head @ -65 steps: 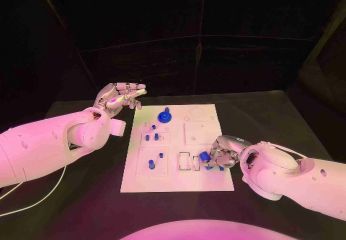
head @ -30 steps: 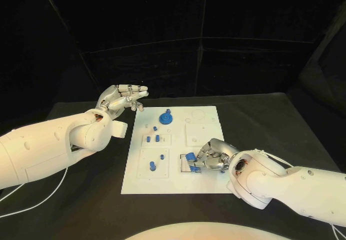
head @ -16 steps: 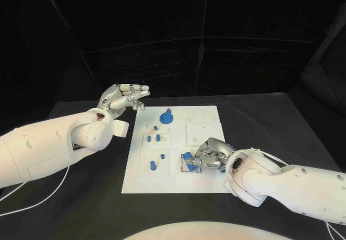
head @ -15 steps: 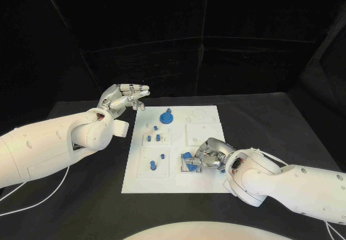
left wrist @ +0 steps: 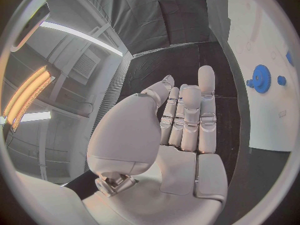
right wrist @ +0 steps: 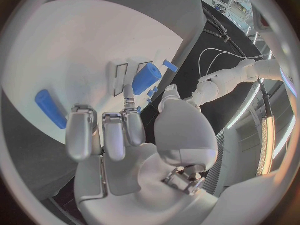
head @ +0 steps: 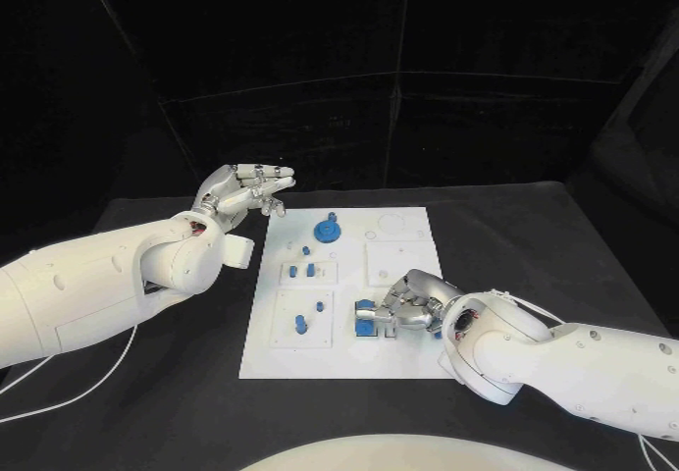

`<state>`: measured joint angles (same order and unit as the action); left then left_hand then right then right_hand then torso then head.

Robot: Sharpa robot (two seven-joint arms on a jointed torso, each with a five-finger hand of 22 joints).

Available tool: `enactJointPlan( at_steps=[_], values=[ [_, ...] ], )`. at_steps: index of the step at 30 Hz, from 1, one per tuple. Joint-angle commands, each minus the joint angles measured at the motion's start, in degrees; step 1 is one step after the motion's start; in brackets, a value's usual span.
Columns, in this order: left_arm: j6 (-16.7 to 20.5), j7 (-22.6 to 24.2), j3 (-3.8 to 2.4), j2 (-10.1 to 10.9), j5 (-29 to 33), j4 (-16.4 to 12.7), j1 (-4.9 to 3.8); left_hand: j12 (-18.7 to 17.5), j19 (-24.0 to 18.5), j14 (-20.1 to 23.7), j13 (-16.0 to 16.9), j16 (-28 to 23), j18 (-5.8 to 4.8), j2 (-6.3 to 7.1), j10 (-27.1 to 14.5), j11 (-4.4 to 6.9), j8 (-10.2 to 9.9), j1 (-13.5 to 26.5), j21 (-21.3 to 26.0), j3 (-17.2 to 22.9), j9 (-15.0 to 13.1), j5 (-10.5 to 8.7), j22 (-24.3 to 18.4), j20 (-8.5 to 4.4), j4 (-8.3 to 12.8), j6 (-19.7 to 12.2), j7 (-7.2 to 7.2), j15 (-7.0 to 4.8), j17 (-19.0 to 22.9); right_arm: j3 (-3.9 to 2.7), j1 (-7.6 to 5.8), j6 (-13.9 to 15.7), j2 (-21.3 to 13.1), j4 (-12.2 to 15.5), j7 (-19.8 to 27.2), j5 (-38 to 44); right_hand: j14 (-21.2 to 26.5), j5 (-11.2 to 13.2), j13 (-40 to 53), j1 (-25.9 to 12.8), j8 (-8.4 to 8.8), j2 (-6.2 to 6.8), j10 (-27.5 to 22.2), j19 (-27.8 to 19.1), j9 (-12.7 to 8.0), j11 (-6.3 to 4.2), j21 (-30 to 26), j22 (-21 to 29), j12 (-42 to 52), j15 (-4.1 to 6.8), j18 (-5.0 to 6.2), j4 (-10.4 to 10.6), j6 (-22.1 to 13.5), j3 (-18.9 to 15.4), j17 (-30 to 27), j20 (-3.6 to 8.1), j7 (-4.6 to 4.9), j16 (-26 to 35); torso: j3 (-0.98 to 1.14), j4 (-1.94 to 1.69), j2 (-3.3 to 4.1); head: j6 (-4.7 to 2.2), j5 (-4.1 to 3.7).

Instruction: Assemble the parts on the task board

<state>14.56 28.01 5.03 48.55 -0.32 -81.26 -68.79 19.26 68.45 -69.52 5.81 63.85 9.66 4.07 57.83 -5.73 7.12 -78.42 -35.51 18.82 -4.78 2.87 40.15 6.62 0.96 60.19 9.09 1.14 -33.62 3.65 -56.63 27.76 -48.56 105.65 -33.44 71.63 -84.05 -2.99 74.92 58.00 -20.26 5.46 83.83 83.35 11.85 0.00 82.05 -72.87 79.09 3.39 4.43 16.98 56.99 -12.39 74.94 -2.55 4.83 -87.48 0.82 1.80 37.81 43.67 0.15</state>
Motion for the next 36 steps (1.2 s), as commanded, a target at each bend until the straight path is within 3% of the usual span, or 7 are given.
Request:
enactJointPlan(
  at_steps=[1,3,6,10,14,19,36],
  values=[
    [-0.68,0.30,-0.05,-0.06,0.13,-0.09,-0.08,0.35,-0.20,0.22,0.02,0.30,0.81,-0.22,-0.21,0.04,0.25,-0.15,0.18,-0.32,0.01,0.10,-0.09,0.11,-0.04,-0.12,-0.06,-0.12,-0.06,-0.02,-0.08,-0.38,-0.17,0.40,0.08,1.10,-4.63,0.16,2.97,-0.76,0.18,0.01,-0.07,-0.21,0.18,0.37,0.01,-0.10,-0.13,0.22,-1.05,-0.01,-0.33,1.71,8.50,0.03,0.08,0.29,0.02,-0.02,-0.01,-0.06,-0.01],
    [-0.67,0.29,-0.05,-0.04,0.13,-0.08,-0.08,0.35,-0.20,0.22,0.02,0.30,0.81,-0.22,-0.21,0.04,0.25,-0.15,0.18,-0.32,0.01,0.10,-0.09,0.11,-0.04,-0.12,-0.06,-0.12,-0.06,-0.02,-0.08,-0.60,-0.38,0.73,0.30,1.29,-4.66,-0.01,3.18,0.39,0.14,-1.41,0.04,-0.15,0.29,0.37,0.07,-0.24,-0.02,0.19,-1.06,-0.28,-0.23,2.74,8.61,-0.02,0.08,0.25,0.02,-0.03,-0.01,-0.06,-0.02],
    [-0.67,0.29,-0.05,0.02,0.13,-0.07,-0.08,0.35,-0.20,0.22,0.02,0.30,0.81,-0.22,-0.21,0.04,0.25,-0.15,0.18,-0.32,0.01,0.10,-0.09,0.11,-0.04,-0.12,-0.06,-0.12,-0.06,-0.02,-0.07,-1.12,-0.71,1.30,0.65,1.60,-4.71,-1.05,3.55,5.17,-0.01,-3.08,0.28,0.00,0.57,0.32,0.25,-0.61,0.12,0.19,-1.12,-1.46,0.05,3.91,8.80,-0.09,0.01,0.19,0.05,-0.01,-0.01,-0.09,0.04],
    [-0.66,0.27,-0.05,0.07,0.13,-0.06,-0.08,0.35,-0.20,0.22,0.02,0.30,0.81,-0.22,-0.21,0.04,0.25,-0.15,0.18,-0.32,0.01,0.10,-0.09,0.11,-0.04,-0.12,-0.06,-0.12,-0.06,-0.02,-0.07,-1.62,-0.93,1.73,0.83,2.22,-4.77,-4.65,3.95,11.58,-0.42,-3.92,0.54,0.05,0.96,0.11,0.30,-0.74,0.30,0.37,-1.13,-4.57,0.75,5.03,9.05,0.02,-0.23,0.10,0.02,0.03,0.00,-0.10,-0.03],
    [-0.68,0.27,-0.04,0.06,0.13,-0.04,-0.08,0.35,-0.20,0.22,0.02,0.30,0.81,-0.22,-0.21,0.04,0.25,-0.15,0.18,-0.32,0.01,0.10,-0.09,0.11,-0.04,-0.12,-0.06,-0.12,-0.06,-0.02,-0.07,-1.84,-0.84,1.77,0.71,3.43,-4.80,-5.15,4.24,14.36,-0.78,-4.27,0.72,0.04,1.27,-0.03,0.28,-0.74,0.42,0.48,-1.13,-6.29,1.30,5.05,9.20,0.13,-0.37,0.05,-0.01,0.05,-0.03,-0.14,-0.12],
    [-0.70,0.26,-0.04,0.01,0.13,-0.06,-0.08,0.35,-0.20,0.22,0.02,0.30,0.81,-0.22,-0.21,0.04,0.25,-0.15,0.18,-0.32,0.01,0.10,-0.09,0.11,-0.04,-0.12,-0.06,-0.12,-0.06,-0.02,-0.07,-2.16,-0.58,1.09,0.09,4.40,-4.83,-5.31,4.50,15.78,-1.44,-5.00,0.87,0.04,1.67,-0.26,0.27,-0.75,0.53,0.64,-1.13,-7.26,2.20,5.06,9.35,0.25,-0.65,-0.01,-0.05,-0.16,-0.01,-0.17,-0.31],
    [-0.72,0.14,-0.04,0.33,0.13,-0.17,-0.08,0.35,-0.20,0.22,0.02,0.30,0.81,-0.22,-0.21,0.04,0.25,-0.15,0.18,-0.32,0.01,0.10,-0.09,0.11,-0.04,-0.12,-0.06,-0.12,-0.06,-0.02,-0.08,-3.34,-0.86,0.82,-0.37,5.13,-4.85,-5.41,4.78,18.67,-2.26,-5.87,1.02,0.07,2.29,-0.71,0.25,-0.80,0.49,1.04,-1.14,-9.65,2.61,5.25,9.46,0.62,-1.13,-0.02,-0.03,-0.02,0.04,0.00,-0.30]
  ],
)
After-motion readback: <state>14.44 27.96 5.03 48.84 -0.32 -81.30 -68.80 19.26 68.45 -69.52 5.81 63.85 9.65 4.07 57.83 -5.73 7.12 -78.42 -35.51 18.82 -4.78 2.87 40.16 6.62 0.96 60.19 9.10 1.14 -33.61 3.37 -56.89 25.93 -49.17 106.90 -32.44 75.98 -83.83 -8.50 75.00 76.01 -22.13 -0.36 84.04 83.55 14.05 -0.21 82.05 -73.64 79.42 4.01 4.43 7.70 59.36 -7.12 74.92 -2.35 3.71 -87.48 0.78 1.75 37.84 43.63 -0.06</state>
